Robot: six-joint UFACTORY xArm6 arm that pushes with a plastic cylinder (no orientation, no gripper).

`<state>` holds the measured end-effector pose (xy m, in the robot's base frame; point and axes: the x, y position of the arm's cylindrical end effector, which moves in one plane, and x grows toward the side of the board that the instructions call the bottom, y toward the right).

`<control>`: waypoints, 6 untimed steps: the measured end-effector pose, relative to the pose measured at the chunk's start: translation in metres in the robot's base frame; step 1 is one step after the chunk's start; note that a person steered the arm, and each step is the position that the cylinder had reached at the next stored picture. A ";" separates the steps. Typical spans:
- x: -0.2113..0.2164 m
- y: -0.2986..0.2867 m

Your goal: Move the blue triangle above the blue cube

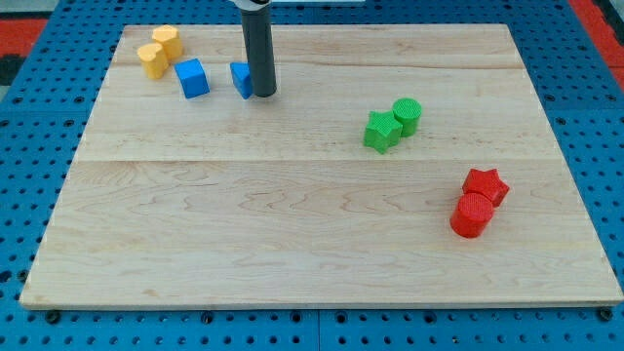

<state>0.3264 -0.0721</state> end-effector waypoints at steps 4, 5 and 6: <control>-0.027 -0.014; -0.030 -0.037; -0.030 -0.037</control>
<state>0.2969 -0.1091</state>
